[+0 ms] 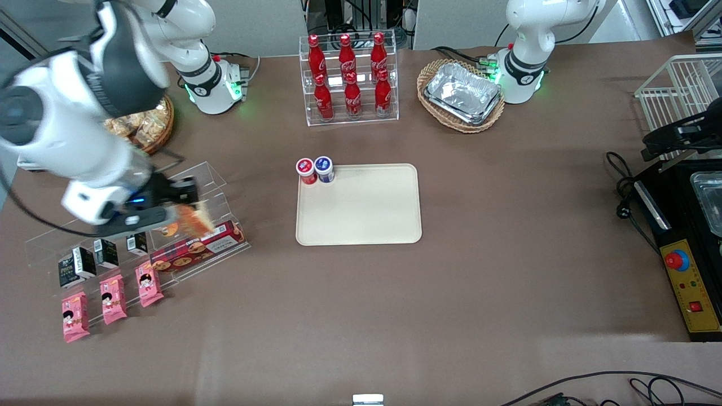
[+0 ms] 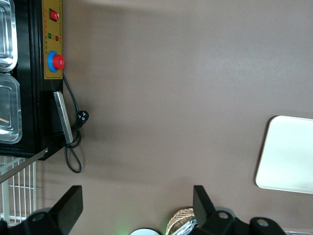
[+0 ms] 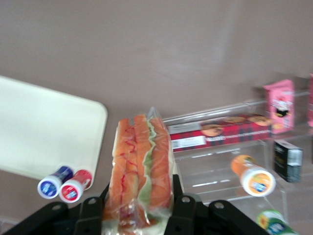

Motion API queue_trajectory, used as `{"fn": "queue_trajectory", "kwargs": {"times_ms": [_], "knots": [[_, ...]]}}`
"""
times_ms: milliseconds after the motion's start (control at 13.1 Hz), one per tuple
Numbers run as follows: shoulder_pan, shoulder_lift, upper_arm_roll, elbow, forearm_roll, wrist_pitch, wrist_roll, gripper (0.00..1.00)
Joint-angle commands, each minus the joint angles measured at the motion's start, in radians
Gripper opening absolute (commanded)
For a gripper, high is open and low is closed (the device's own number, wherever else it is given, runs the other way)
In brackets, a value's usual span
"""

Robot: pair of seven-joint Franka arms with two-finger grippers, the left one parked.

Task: Place sandwich on tray
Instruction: 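Carry the sandwich over the cream tray with the right gripper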

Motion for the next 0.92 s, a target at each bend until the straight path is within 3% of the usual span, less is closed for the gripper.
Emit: {"fn": "queue_trajectory", "kwargs": {"times_ms": [0, 229, 305, 611, 840], "knots": [[-0.013, 0.038, 0.16, 0.038, 0.013, -0.017, -0.026, 0.45], [0.032, 0.09, 0.26, 0.036, 0.003, 0.031, -0.029, 0.46], [0.075, 0.113, 0.26, 0.036, -0.003, 0.073, -0.029, 0.46], [0.186, 0.226, 0.262, 0.036, -0.142, 0.182, -0.124, 0.46], [0.189, 0.287, 0.26, 0.036, -0.148, 0.315, -0.256, 0.46]]}}
